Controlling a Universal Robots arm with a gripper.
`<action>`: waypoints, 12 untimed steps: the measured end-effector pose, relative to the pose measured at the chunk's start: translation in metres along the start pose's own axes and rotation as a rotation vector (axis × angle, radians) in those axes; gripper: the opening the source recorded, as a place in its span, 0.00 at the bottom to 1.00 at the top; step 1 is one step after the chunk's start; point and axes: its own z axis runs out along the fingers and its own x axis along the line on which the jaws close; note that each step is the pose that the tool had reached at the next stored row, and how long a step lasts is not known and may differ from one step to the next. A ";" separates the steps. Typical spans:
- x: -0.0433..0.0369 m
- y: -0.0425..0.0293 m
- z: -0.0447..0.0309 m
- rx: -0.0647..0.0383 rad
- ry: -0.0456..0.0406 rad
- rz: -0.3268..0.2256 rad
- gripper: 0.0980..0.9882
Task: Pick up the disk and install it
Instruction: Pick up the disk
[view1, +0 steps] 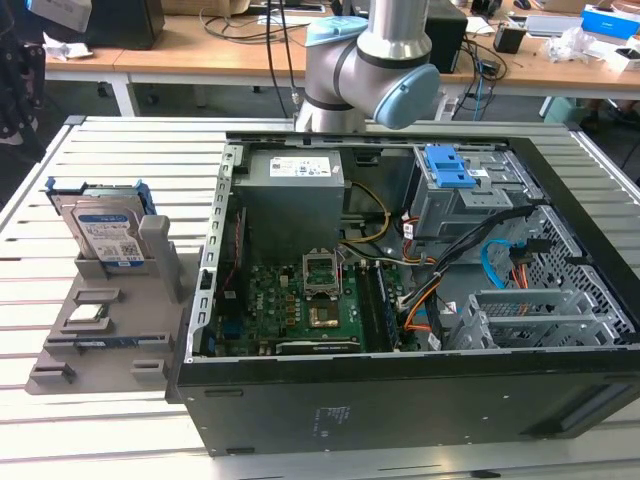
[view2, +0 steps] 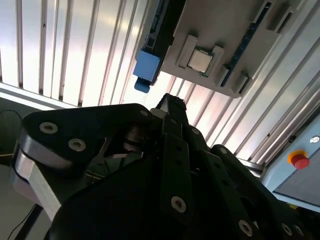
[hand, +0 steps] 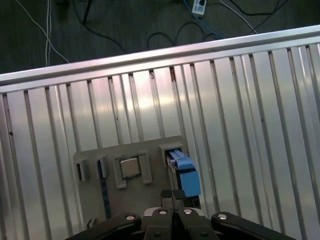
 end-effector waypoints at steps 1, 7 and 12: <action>0.0000 0.0000 0.0000 0.000 0.0004 -0.009 0.01; 0.0000 0.0000 0.0000 -0.002 0.0034 -0.074 0.01; 0.0000 0.0000 0.0000 -0.002 0.0047 -0.102 0.01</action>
